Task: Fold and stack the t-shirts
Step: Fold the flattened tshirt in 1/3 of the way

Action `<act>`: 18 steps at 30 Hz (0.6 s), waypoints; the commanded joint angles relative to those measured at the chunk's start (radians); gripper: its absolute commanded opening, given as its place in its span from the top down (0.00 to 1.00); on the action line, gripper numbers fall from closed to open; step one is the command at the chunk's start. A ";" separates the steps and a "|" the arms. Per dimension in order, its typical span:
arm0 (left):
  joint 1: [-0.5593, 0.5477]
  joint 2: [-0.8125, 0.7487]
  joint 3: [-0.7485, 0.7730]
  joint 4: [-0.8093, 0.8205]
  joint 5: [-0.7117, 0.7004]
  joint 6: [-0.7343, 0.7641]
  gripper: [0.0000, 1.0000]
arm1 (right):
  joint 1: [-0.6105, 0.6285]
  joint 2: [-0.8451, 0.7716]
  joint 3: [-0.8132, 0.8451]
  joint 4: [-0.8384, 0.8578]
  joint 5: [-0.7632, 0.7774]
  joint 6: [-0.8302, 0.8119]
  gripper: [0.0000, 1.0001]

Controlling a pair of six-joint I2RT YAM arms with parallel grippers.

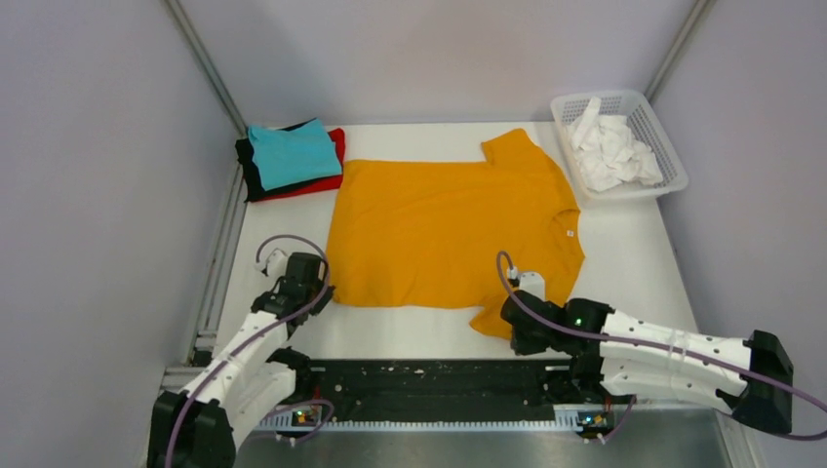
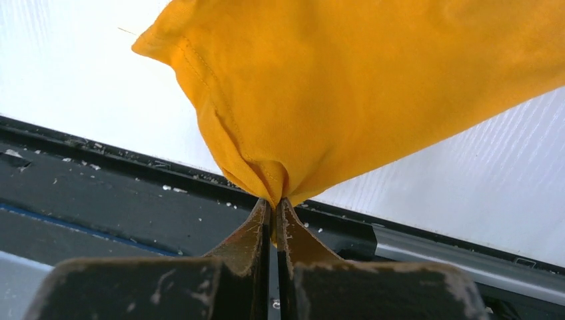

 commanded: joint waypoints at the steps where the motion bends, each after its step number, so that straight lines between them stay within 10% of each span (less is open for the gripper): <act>1: -0.004 -0.086 -0.005 -0.094 0.024 -0.030 1.00 | 0.009 -0.062 0.030 -0.045 -0.027 0.024 1.00; 18: -0.004 -0.113 0.051 -0.022 0.019 0.006 1.00 | 0.008 -0.015 0.183 -0.047 0.413 0.054 1.00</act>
